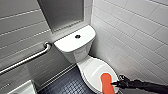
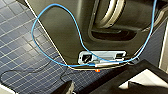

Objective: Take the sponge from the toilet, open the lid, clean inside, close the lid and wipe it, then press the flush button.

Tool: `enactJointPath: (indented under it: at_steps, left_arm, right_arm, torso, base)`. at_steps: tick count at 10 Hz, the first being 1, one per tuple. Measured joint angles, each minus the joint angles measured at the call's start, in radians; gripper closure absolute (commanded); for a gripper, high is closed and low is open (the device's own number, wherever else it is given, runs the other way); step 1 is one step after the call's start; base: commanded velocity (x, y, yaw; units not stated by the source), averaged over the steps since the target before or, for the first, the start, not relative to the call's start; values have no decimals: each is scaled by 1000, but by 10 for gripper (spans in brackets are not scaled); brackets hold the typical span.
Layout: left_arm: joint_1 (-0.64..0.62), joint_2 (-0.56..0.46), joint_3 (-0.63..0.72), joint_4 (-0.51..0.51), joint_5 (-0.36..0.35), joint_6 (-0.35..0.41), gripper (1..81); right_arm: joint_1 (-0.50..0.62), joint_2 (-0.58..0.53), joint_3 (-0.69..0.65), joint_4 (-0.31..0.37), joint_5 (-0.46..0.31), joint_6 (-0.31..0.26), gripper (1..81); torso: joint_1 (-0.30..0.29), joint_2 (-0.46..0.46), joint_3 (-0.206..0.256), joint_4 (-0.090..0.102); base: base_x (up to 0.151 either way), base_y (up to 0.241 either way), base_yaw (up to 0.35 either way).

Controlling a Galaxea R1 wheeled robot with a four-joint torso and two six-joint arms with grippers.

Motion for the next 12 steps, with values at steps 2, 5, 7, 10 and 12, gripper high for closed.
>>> enactJointPath:
  at_steps: [2, 5, 7, 10, 12]
  left_arm:
    - [0, 0, 0, 0, 0, 0, 10]
    - [0, 0, 0, 0, -1, -1, 10]
    - [0, 0, 0, 0, 0, -1, 10]
    - [-3, 0, 0, 0, -1, -1, 10]
    - [-3, 0, 0, 0, -1, -1, 10]
  right_arm:
    - [21, 13, -6, 0, -1, 0, 10]
    - [43, 37, -42, 1, 0, 0, 10]
    - [40, 88, -95, 1, 2, 0, 10]
    - [39, 108, -103, 2, 9, 0, 10]
    - [32, 111, -92, 2, 15, 0, 10]
  torso:
    - [0, 0, 0, 0]
    - [0, 0, -4, 0]
    - [0, 0, -31, 0]
    - [1, 0, -37, 0]
    - [1, 0, -37, 0]
  base:
    - [0, 0, 0]
    - [0, 0, 0]
    - [0, 0, 0]
    - [0, 0, 0]
    - [0, 0, 0]
